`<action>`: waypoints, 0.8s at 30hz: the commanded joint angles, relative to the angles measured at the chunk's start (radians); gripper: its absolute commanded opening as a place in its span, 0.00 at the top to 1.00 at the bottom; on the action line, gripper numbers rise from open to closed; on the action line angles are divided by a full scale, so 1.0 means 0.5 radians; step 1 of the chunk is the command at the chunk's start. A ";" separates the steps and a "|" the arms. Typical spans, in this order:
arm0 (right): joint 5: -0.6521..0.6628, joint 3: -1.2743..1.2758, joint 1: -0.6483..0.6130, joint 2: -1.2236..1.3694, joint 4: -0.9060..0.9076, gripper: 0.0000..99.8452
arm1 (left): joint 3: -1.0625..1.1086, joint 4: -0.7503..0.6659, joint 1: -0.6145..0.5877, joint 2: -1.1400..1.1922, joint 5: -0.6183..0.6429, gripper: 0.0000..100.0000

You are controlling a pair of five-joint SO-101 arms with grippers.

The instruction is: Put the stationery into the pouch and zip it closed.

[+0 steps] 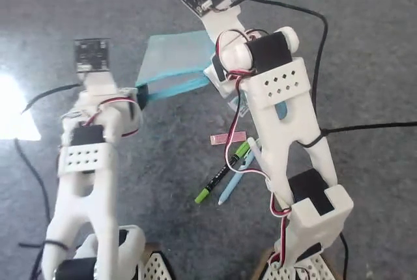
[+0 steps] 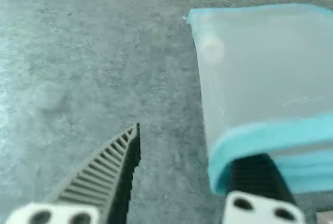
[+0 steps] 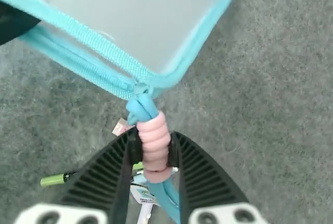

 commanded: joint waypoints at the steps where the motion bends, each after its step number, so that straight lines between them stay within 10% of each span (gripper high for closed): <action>1: 0.046 0.049 0.020 -0.149 0.066 0.99 | -0.072 -0.055 0.141 -0.003 0.012 0.97; 24: 0.454 1.777 0.023 -1.033 0.026 0.79 | 0.265 0.295 -0.193 -0.420 0.313 0.99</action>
